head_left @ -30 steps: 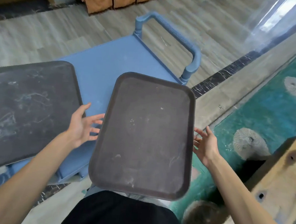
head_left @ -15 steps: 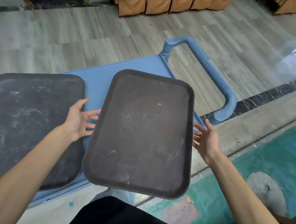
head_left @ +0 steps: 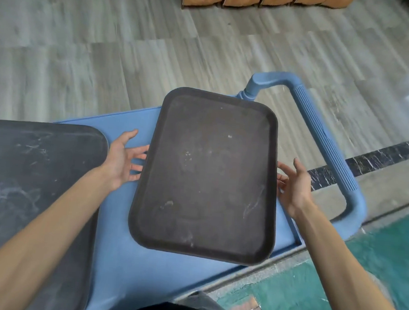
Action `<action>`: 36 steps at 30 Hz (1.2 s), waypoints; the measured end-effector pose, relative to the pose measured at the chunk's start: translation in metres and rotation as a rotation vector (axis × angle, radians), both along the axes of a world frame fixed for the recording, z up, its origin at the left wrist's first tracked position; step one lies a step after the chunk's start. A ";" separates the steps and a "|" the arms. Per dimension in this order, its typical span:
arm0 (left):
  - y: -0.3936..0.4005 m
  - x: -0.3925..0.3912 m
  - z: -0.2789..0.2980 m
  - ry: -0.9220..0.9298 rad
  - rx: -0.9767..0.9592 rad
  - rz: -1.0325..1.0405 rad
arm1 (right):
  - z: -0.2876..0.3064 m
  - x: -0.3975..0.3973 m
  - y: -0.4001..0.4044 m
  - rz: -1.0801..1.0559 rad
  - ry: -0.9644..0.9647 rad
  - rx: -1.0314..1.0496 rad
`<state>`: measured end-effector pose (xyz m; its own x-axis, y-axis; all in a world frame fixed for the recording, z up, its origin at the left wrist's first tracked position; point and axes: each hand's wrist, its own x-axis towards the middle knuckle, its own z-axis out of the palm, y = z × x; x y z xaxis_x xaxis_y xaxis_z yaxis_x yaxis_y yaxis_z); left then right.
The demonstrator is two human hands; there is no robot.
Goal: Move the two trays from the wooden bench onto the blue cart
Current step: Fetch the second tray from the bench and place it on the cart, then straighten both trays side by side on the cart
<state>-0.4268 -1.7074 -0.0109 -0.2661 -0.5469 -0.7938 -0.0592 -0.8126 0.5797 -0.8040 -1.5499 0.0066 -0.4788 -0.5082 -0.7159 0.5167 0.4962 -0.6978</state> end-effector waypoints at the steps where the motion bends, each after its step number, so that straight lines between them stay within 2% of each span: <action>1: -0.002 -0.001 -0.002 0.000 0.000 -0.004 | -0.003 -0.003 -0.003 -0.002 -0.003 0.001; 13: 0.010 -0.005 -0.007 -0.017 -0.026 -0.007 | 0.000 -0.007 -0.006 0.059 0.034 0.003; 17: 0.030 0.004 0.007 0.064 -0.048 0.089 | 0.007 -0.008 -0.003 0.127 0.082 0.032; 20: 0.051 0.014 0.018 0.111 -0.073 0.178 | 0.010 -0.009 -0.006 0.192 0.172 0.063; 23: 0.073 0.027 0.028 0.137 -0.103 0.235 | 0.012 -0.004 -0.009 0.258 0.376 0.067; 27: 0.106 0.051 0.041 0.233 -0.169 0.363 | 0.019 0.018 -0.012 0.420 0.531 -0.055; 29: 0.122 0.063 0.047 0.269 -0.199 0.410 | 0.024 0.036 -0.019 0.464 0.511 -0.082; 36: 0.166 0.123 0.066 0.260 -0.266 0.506 | 0.044 0.126 -0.031 0.683 0.193 -0.174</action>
<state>-0.3041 -1.5413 0.0548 -0.0884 -0.8257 -0.5572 0.4649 -0.5289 0.7100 -0.6784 -1.5813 0.0511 -0.1238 -0.8373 -0.5325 -0.0090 0.5376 -0.8432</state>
